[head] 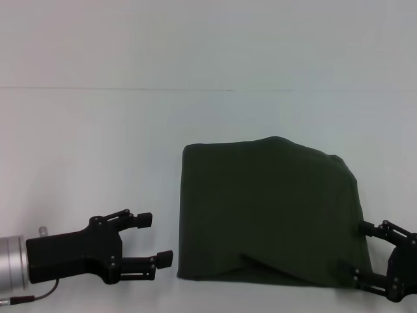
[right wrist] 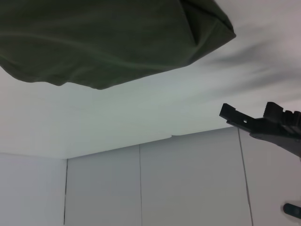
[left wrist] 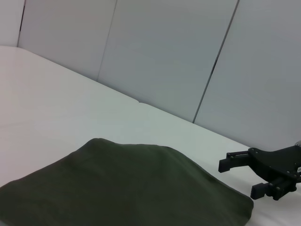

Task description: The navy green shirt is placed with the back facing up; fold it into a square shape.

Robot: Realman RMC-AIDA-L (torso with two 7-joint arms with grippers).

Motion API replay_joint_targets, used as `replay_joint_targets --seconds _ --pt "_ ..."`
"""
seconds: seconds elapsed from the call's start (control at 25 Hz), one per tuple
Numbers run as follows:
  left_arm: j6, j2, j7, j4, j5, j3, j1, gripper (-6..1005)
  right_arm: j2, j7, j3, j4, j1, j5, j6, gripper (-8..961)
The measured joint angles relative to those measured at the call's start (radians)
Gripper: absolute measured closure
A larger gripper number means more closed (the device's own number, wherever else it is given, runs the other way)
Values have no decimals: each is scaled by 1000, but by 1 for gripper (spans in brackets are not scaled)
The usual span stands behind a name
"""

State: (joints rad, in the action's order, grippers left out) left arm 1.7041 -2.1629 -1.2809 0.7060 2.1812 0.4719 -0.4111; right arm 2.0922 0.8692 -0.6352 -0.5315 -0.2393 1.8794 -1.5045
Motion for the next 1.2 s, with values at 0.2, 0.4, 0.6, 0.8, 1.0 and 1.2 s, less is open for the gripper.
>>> replay_joint_targets --seconds 0.2,0.4,0.6,0.8,1.0,1.2 --pt "0 0 0 -2 0 -3 0 49 0 0 0 0 -4 0 -5 64" --pt "1 0 0 -4 0 -4 3 49 0 1 0 0 -5 -3 -6 65" --pt "5 0 0 -8 0 -7 4 49 2 2 0 1 -9 -1 -6 65" --pt "8 -1 0 -10 -1 -7 4 49 2 6 0 -3 -11 -1 -10 65" --pt "9 -1 0 -10 -3 -8 3 49 2 5 0 -4 -11 -2 -11 65" --pt "11 -2 0 -13 -13 -7 5 49 2 7 -3 -6 -11 -3 -11 65"
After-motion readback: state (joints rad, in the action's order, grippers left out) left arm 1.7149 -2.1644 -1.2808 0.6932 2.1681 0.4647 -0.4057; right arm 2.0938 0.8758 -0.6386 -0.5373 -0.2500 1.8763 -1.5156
